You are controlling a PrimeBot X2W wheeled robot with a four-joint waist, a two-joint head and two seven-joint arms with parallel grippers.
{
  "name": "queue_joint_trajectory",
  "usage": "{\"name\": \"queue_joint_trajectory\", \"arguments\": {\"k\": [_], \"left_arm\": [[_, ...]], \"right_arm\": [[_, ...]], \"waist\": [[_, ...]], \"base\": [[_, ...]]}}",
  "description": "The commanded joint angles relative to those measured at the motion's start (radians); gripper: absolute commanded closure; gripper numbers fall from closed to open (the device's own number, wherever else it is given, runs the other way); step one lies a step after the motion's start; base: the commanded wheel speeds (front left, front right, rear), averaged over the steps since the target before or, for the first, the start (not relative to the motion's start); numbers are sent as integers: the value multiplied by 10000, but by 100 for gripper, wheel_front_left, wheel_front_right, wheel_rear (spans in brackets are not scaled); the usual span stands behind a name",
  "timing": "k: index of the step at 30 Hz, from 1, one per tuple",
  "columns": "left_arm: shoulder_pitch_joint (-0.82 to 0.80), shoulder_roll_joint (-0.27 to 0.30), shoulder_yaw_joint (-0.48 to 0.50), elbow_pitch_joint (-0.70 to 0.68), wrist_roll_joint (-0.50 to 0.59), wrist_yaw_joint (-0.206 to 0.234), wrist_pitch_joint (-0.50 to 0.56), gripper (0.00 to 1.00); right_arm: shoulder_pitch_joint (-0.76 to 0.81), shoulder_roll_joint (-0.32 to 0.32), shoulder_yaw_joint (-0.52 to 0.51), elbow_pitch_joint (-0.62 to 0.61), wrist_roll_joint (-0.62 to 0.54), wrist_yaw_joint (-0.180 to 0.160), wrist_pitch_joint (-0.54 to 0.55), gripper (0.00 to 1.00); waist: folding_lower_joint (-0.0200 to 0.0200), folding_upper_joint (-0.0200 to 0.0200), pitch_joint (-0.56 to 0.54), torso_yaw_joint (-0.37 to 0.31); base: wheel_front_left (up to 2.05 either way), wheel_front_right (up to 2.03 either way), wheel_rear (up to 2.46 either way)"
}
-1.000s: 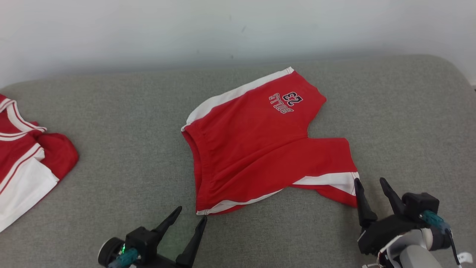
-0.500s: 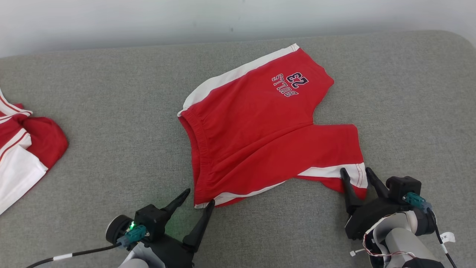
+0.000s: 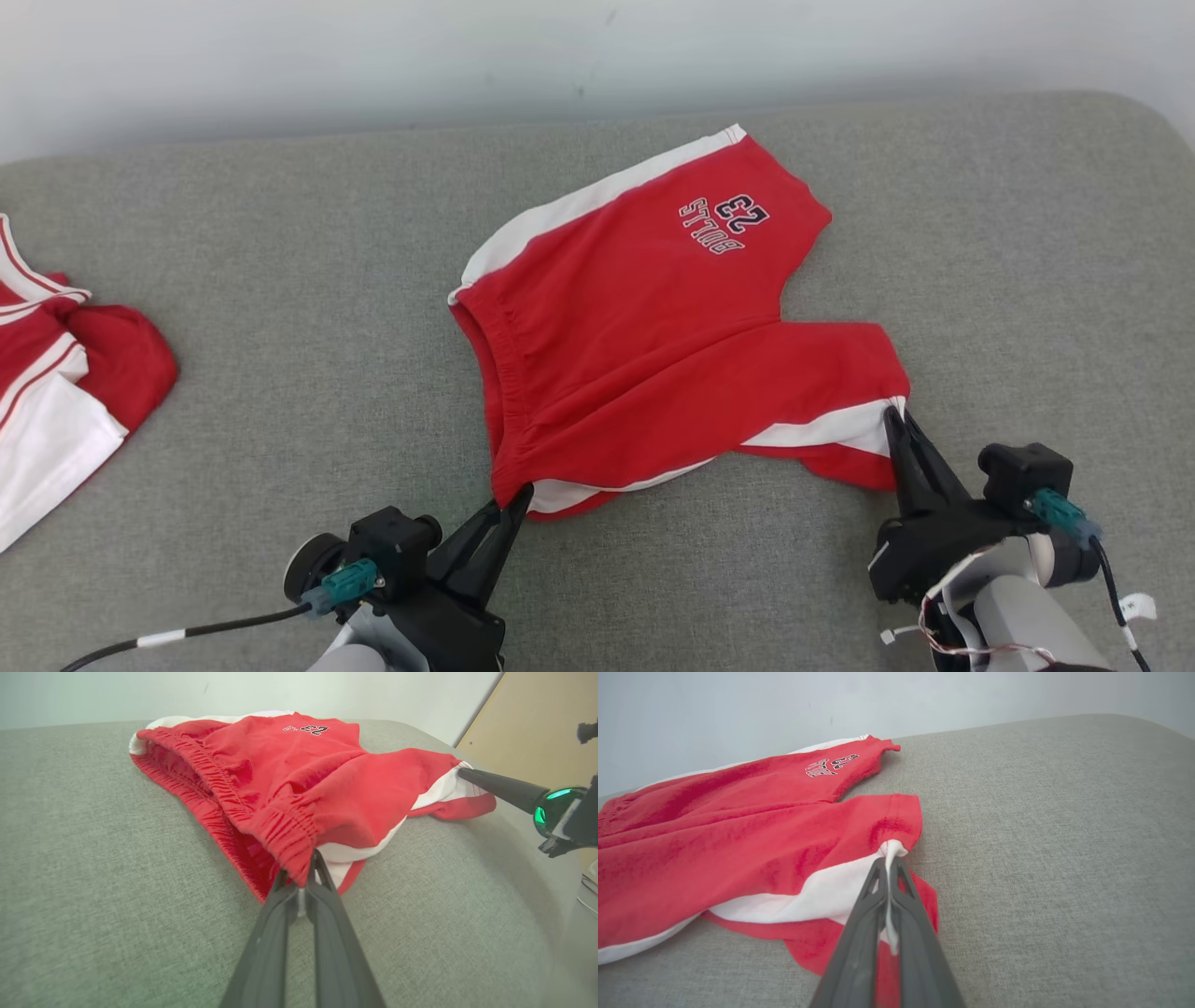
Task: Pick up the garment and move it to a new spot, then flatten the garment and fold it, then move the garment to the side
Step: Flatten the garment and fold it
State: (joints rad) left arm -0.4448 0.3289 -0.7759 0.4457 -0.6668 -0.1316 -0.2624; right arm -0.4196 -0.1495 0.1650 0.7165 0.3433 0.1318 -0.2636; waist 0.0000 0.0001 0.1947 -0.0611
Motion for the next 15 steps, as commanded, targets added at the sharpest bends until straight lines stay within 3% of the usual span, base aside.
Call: {"name": "queue_joint_trajectory", "arguments": {"k": [1, 9, 15], "left_arm": [[188, -8, 86, -116, 96, 18, -36, 100], [168, 248, 661, -1221, 53, 18, -36, 100], [-1348, 1037, 506, -1874, -681, 18, -36, 100]], "right_arm": [[215, -62, 28, -157, 65, -23, -12, 100], [505, -367, 449, -1666, 767, -23, -10, 100], [-691, -527, 939, -2289, 1670, -23, 168, 100]], "waist": [[0, -1, -182, 24], [0, -1, -700, -17], [0, -1, -541, -121]], "base": [[0, 0, 0], [0, 0, 0], [0, 0, 0]]}}
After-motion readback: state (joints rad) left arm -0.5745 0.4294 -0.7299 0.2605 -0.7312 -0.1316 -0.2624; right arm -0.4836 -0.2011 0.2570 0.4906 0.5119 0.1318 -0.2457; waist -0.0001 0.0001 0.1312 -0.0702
